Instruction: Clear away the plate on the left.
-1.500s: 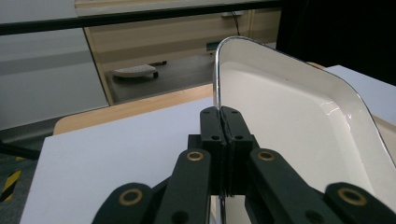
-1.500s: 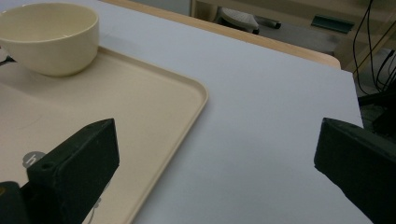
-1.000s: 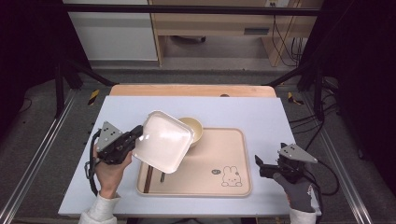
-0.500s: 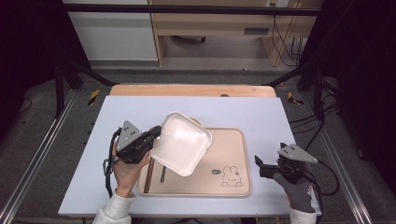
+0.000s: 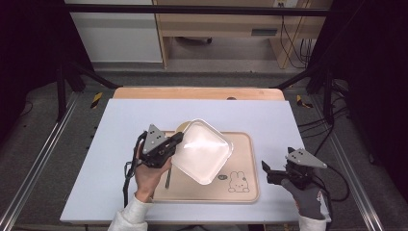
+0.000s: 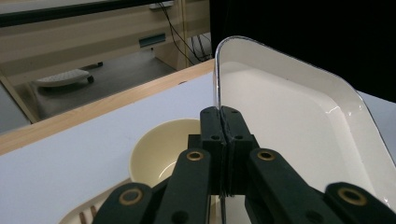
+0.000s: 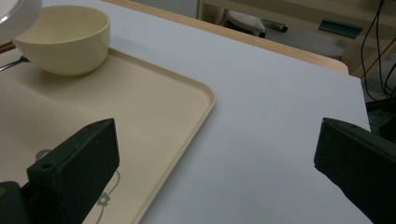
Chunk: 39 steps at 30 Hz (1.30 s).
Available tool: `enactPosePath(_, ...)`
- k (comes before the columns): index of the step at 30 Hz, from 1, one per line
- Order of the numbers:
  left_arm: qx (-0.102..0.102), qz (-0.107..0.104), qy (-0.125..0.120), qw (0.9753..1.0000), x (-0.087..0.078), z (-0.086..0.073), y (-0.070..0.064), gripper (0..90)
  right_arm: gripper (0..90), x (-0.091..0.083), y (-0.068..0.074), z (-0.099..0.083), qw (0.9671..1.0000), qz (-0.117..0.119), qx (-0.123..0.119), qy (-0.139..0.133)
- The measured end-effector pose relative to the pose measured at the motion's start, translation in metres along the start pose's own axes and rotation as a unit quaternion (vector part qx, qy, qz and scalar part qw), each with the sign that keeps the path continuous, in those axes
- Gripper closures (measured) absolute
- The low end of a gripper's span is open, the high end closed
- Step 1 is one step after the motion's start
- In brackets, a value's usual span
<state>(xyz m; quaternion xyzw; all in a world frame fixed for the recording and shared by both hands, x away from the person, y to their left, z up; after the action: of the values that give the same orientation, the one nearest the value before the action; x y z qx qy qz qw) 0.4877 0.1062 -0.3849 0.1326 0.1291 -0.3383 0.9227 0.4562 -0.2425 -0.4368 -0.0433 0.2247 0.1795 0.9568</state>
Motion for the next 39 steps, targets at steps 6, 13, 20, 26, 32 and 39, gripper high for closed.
enactPosePath(6, 0.004, -0.010, 0.012, 0.9999, 0.013, -0.003, -0.012, 89.0, 0.4, 0.000, 0.000, 0.000, 1.0000, 0.001, 0.000, -0.001)
enactPosePath(13, 0.007, -0.022, 0.024, 0.9994, 0.027, -0.007, -0.025, 89.0, 0.3, 0.000, 0.001, 0.000, 1.0000, 0.000, -0.001, 0.000)
enactPosePath(20, 0.021, -0.021, 0.046, 0.9985, 0.042, -0.014, -0.035, 89.0, 0.4, -0.001, 0.001, 0.001, 1.0000, 0.000, -0.003, -0.002)
enactPosePath(26, 0.022, -0.020, 0.064, 0.9975, 0.055, -0.022, -0.043, 89.0, 0.4, -0.001, 0.000, 0.001, 1.0000, 0.000, -0.001, -0.004)
enactPosePath(32, 0.026, -0.026, 0.082, 0.9960, 0.067, -0.026, -0.052, 89.0, 0.3, -0.001, 0.000, 0.001, 1.0000, 0.000, -0.001, -0.004)
enactPosePath(39, 0.016, -0.038, 0.092, 0.9949, 0.077, -0.030, -0.058, 88.9, 0.3, -0.001, 0.000, 0.001, 1.0000, -0.001, 0.000, -0.002)
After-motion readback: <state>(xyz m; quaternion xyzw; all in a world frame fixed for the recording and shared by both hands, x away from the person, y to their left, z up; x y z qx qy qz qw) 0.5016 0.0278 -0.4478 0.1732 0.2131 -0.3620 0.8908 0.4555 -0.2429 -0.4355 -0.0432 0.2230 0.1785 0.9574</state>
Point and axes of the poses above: each handheld gripper's, and its own axes: x roughly forward along the jaws, z roughly out of its top, y roughly to its left, the point moved 5 cm from there along x, roughly forward along the jaws, and after that the axes turned 6 degrees about x, right-handed, at the moved point
